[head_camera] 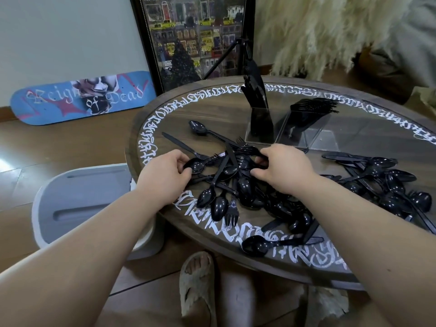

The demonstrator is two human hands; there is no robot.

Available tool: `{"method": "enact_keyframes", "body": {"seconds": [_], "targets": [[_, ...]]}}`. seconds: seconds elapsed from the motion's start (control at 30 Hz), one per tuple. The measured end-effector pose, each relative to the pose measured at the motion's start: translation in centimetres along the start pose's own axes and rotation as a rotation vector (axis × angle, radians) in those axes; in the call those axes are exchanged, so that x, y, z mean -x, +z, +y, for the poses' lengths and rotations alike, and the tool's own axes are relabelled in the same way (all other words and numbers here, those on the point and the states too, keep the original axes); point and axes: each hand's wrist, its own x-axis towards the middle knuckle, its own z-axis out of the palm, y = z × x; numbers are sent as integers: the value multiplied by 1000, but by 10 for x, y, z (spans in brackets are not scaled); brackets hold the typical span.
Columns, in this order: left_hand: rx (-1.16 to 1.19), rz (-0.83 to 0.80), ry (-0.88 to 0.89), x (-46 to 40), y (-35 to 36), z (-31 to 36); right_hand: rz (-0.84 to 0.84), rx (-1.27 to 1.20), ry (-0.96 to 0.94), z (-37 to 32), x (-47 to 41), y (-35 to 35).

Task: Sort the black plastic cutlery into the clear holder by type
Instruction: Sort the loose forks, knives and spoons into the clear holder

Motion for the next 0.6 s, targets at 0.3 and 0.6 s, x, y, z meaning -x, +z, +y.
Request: {"method": "enact_keyframes", "body": {"seconds": [0.3,0.6], "targets": [[-116,185,92,2,-3,12,-83,-148,118,5,-6,2],[-196,16,322,7,10,40,30,-288,121,14,5,-15]]}}
